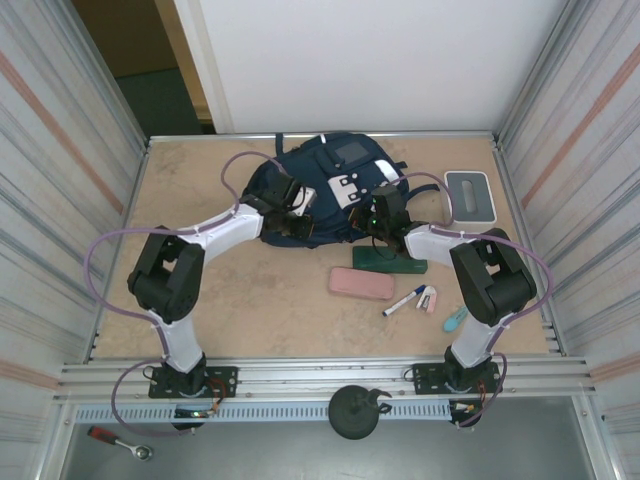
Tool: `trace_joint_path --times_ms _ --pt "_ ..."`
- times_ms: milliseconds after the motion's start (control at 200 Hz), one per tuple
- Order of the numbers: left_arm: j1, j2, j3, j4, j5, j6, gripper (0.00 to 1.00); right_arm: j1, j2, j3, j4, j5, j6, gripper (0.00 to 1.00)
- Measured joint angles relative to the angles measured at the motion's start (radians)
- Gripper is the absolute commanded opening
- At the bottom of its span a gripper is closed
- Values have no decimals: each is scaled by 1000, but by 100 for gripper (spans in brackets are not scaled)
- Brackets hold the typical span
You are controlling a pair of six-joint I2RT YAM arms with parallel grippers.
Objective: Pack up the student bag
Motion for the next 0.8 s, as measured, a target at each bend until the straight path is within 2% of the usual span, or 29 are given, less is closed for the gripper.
trace_joint_path --times_ms 802 --pt "0 79 41 -15 0 1 15 -1 0 -13 23 -5 6 0"
